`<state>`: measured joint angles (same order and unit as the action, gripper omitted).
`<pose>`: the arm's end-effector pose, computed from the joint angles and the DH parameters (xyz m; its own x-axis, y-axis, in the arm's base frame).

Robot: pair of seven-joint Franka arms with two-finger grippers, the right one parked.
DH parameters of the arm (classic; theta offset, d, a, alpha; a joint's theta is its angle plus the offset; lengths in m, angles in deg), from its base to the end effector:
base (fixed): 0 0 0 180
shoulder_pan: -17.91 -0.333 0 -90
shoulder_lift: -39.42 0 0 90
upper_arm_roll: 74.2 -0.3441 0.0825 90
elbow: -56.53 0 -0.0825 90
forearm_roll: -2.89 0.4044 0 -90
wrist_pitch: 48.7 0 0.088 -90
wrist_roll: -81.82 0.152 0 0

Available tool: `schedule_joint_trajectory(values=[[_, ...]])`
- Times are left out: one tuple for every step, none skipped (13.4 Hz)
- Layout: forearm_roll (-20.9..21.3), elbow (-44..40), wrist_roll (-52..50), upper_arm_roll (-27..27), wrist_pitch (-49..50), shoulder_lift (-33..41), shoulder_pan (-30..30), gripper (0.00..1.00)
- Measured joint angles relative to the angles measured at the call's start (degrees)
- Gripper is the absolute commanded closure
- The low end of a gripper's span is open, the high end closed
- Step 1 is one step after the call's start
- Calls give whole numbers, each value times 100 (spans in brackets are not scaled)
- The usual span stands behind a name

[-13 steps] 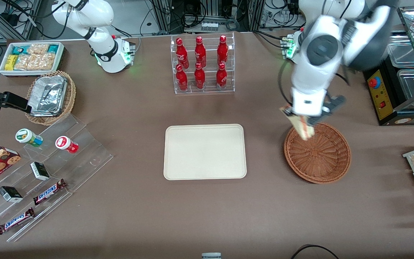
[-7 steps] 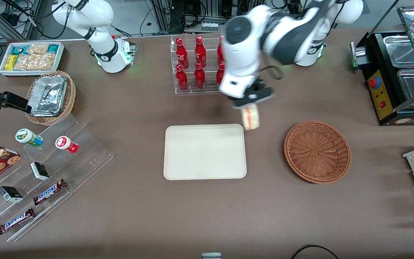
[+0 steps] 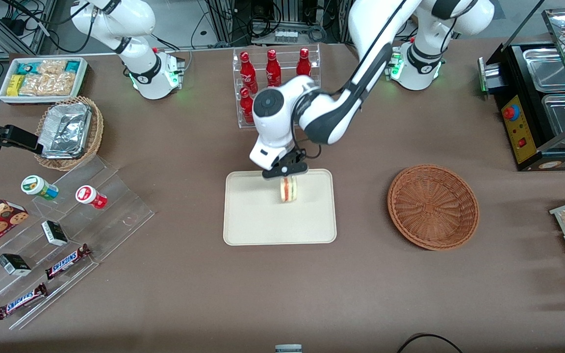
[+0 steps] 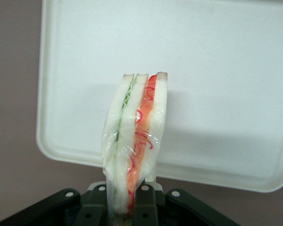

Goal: Place sandwich from basket to tray
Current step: 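Lift the sandwich and carry it over the cream tray, then lower the sandwich onto the tray and open the left gripper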

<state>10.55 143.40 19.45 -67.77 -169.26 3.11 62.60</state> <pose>0.4788 -0.5583 0.2556 0.9892 0.1451 0.0211 0.1461 -0.9876 -0.0584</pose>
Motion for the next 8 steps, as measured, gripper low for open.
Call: schedule_joint_trajectory(values=[[3,-57,13,-10,-181,-149,0,100],[6,-112,24,-21,-330,-276,0,100],[7,-171,30,-29,-431,-382,0,100],[9,-232,31,-33,-491,-481,1,100],[10,-306,32,-33,-509,-577,1,100],[14,-374,35,-34,-513,-662,2,100],[65,-426,69,-36,-523,-731,2,100],[182,-467,110,-37,-526,-783,2,96]])
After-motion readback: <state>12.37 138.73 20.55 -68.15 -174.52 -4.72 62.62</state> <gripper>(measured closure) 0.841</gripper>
